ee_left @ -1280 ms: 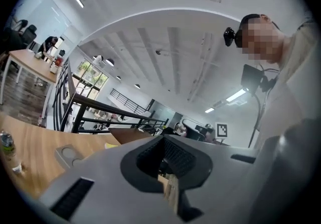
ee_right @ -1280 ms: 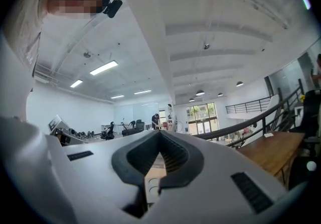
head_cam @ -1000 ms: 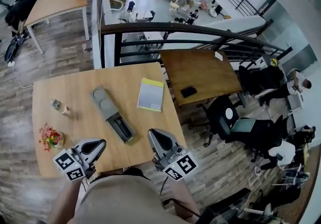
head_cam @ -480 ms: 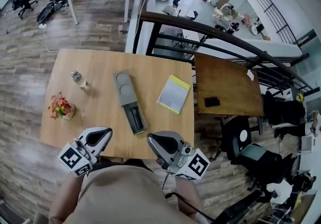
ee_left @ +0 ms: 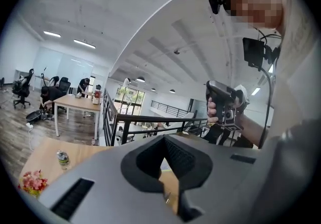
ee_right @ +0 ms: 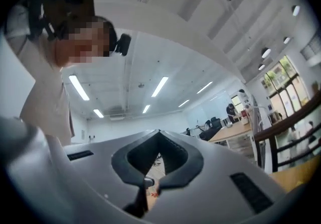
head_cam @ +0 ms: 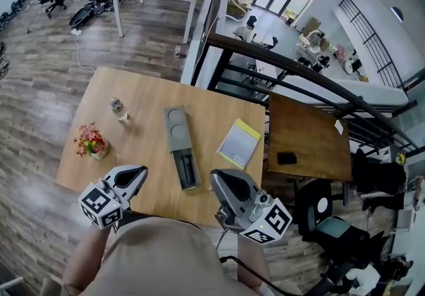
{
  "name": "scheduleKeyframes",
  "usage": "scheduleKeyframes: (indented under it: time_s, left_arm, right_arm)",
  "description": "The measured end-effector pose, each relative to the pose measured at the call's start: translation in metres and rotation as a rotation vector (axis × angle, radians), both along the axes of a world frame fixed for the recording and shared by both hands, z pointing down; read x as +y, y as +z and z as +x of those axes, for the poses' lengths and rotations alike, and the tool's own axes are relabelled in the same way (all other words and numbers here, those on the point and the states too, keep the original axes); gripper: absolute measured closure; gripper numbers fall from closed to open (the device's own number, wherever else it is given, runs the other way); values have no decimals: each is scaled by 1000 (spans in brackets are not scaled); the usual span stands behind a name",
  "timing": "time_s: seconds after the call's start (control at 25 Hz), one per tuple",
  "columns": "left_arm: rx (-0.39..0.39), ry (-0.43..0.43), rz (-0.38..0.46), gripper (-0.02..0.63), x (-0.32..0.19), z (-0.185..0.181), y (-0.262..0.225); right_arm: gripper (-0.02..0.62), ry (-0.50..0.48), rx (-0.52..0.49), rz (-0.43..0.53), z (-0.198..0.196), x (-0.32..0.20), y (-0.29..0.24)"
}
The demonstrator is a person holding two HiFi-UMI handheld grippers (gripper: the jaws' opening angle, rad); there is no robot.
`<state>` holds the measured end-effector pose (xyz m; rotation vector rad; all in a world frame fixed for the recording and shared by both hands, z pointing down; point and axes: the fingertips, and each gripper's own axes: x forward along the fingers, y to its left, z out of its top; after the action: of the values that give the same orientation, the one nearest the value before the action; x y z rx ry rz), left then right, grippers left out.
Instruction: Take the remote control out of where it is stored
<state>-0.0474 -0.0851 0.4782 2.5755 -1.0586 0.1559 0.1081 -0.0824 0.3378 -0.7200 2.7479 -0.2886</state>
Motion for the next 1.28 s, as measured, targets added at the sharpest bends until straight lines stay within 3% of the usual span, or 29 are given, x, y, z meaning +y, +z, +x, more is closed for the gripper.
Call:
scheduleKeyframes:
  time_s: [0.08,0.2,0.36,0.44,0.6,0.76,0.92,1.0,1.28]
  left_arm:
    - [14,3,-5,606,-4,-1,-1]
    - [27,6,-9,607,-8,-4,-5]
    - [114,51,-43,606,-9,1,-1]
    - [153,110,-67,606,-7,7,-1]
    - [126,176,-65,606,-12,16,-3]
    - [114,210,-79,606,-17,22,-5]
    - [110,233,-63,606,-13,30,-7]
    - [98,236,-62,606,-18,33,-10]
    - [64,271,-110,611,-1,43,5]
  right_arm:
    - [592,17,-13,-19,13,-8,-2]
    - [592,-7,27,-8,-1,-18,-4]
    - [592,-266,137,-9,-13,28,7]
    - [592,-222,147,-20,-17,23,8]
    - [592,-16,128,-23,-3,-12,12]
    - [592,109,168,-2,8,-21,24]
    - [592,72,56,85,11,-2,-3]
    - [592,66,62,127,4,-4,-14]
    - [592,36,3,79,14,4,-14]
